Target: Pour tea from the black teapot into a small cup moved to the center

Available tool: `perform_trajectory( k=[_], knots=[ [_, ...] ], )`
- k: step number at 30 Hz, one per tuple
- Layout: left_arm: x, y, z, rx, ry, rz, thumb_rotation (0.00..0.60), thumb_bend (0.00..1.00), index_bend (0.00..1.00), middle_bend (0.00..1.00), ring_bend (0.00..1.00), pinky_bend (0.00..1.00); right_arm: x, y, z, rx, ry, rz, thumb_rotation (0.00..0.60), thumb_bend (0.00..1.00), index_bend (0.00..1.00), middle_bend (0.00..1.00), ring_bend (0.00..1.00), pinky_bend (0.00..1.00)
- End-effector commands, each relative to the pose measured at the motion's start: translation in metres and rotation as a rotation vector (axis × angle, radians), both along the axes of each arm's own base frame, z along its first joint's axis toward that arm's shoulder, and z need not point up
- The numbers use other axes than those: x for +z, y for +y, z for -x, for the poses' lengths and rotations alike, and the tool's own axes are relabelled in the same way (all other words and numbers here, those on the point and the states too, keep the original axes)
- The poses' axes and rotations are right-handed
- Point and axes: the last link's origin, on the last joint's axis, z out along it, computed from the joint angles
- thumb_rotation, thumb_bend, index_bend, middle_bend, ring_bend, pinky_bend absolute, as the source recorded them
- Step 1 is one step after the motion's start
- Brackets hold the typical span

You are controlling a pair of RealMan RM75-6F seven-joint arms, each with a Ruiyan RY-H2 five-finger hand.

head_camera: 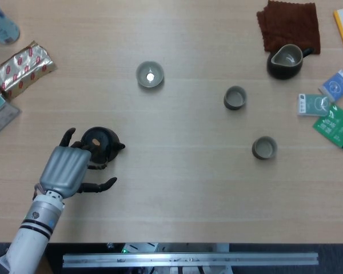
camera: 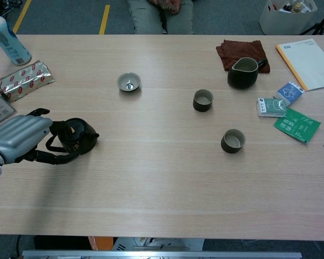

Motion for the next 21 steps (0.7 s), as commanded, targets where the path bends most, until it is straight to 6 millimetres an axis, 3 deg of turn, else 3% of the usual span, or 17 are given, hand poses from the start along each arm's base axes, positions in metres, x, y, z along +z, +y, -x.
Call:
perform_trajectory(
  k=[1,21],
  knots=[
    [-0.0019,-0.0004,0.0002,0.004,0.002,0.005,0.192,0.17,0.34,0.39,0.31,0.00,0.0004,0.0003,0.0006,-0.001,-0.001,0.001,0.600,0.12,0.34,0.32,0.20,0.23],
    [-0.0084,-0.0009,0.0039,0.019,0.010,0.017,0.190,0.17,0.34,0.39,0.31,0.00,-0.0002,0.0007,0.0034,-0.008,0.000,-0.004,0.600,0.12,0.34,0.32,0.20,0.23]
  ],
)
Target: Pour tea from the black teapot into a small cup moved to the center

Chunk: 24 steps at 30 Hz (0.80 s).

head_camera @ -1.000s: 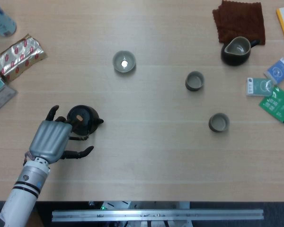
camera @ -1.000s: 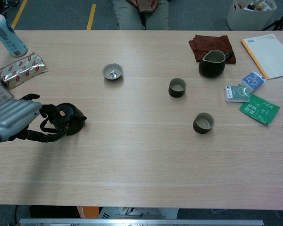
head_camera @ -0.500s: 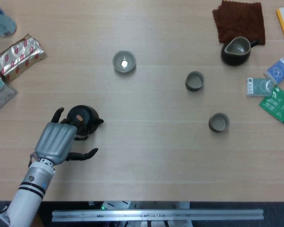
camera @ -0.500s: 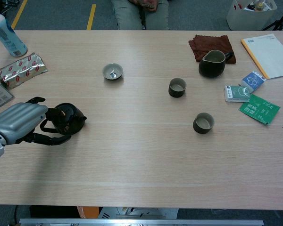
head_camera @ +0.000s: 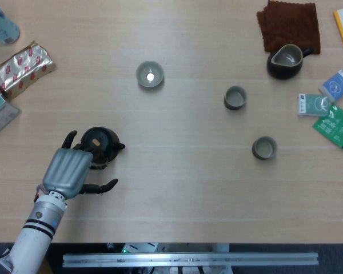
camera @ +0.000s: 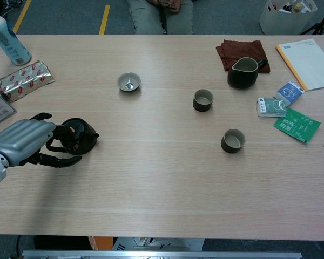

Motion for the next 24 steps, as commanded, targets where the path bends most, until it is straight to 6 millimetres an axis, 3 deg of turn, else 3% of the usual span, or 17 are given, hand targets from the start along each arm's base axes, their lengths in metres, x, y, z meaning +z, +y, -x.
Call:
perform_trajectory(
  k=[1,24],
  knots=[
    [-0.0006,-0.0004,0.0013,0.004,0.001,0.002,0.190,0.17,0.34,0.39,0.31,0.00,0.0001,0.0001,0.0000,0.000,0.000,0.000,0.600,0.12,0.34,0.32,0.20,0.23],
    [-0.0025,-0.0054,0.0086,0.015,0.003,0.005,0.191,0.17,0.35,0.39,0.31,0.00,0.0003,0.0007,-0.0018,0.005,0.001,0.002,0.600,0.12,0.34,0.32,0.20,0.23]
  ],
)
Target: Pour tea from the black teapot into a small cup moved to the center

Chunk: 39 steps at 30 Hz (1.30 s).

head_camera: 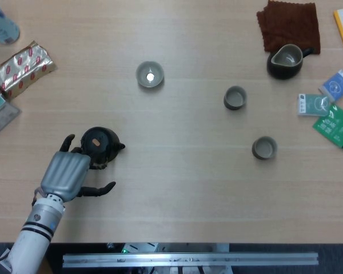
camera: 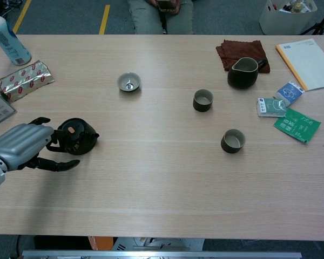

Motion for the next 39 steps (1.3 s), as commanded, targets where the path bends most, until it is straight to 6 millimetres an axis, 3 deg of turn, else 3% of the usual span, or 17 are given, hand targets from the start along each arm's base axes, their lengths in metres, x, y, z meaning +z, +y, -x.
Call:
perform_trajectory(
  k=[1,23,28,39],
  knots=[
    [0.000,-0.001,0.001,0.003,0.000,0.000,0.191,0.17,0.35,0.39,0.31,0.00,0.000,0.000,0.000,0.001,0.000,-0.001,0.600,0.12,0.34,0.32,0.20,0.23],
    [-0.008,-0.010,0.009,0.017,0.002,0.024,0.192,0.17,0.38,0.41,0.31,0.00,0.001,0.002,-0.001,0.001,-0.007,-0.001,0.600,0.12,0.34,0.32,0.20,0.23],
    [-0.009,-0.009,0.010,0.016,-0.003,0.024,0.191,0.17,0.41,0.46,0.32,0.00,0.002,0.002,-0.001,0.000,-0.009,0.003,0.600,0.12,0.34,0.32,0.20,0.23],
    [-0.015,-0.004,0.012,0.004,-0.010,0.019,0.191,0.17,0.53,0.61,0.44,0.00,0.004,0.000,0.002,-0.011,-0.010,0.009,0.600,0.12,0.34,0.32,0.20,0.23]
  ],
)
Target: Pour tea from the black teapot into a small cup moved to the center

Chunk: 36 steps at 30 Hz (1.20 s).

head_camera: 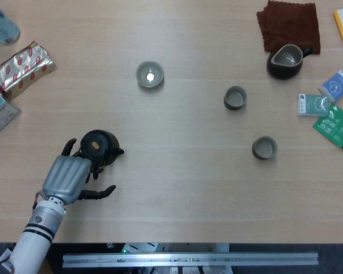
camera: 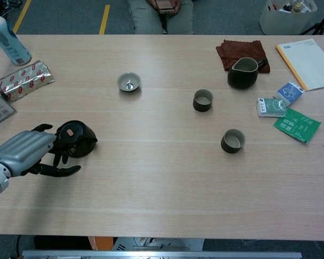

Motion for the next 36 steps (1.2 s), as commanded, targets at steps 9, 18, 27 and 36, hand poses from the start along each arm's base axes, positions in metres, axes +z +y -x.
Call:
perform_trajectory(
  k=[9,18,27,36],
  knots=[
    [-0.004,0.004,0.001,-0.006,0.005,0.006,0.191,0.17,0.58,0.70,0.52,0.00,0.002,-0.001,0.001,-0.008,0.000,0.008,0.600,0.12,0.34,0.32,0.20,0.23],
    [-0.005,0.011,-0.002,-0.023,-0.015,-0.015,0.167,0.17,0.68,0.82,0.65,0.00,0.002,-0.002,0.003,-0.014,-0.003,0.010,0.600,0.12,0.34,0.32,0.20,0.23],
    [-0.006,0.022,-0.006,0.008,-0.100,-0.047,0.084,0.17,0.79,0.90,0.73,0.00,0.002,-0.002,0.006,-0.025,-0.007,0.015,0.600,0.12,0.34,0.32,0.20,0.23],
    [0.002,0.031,-0.011,0.012,-0.161,-0.130,0.115,0.17,0.87,0.94,0.76,0.00,0.002,-0.002,0.005,-0.019,-0.008,0.015,0.600,0.12,0.34,0.32,0.20,0.23]
  ],
)
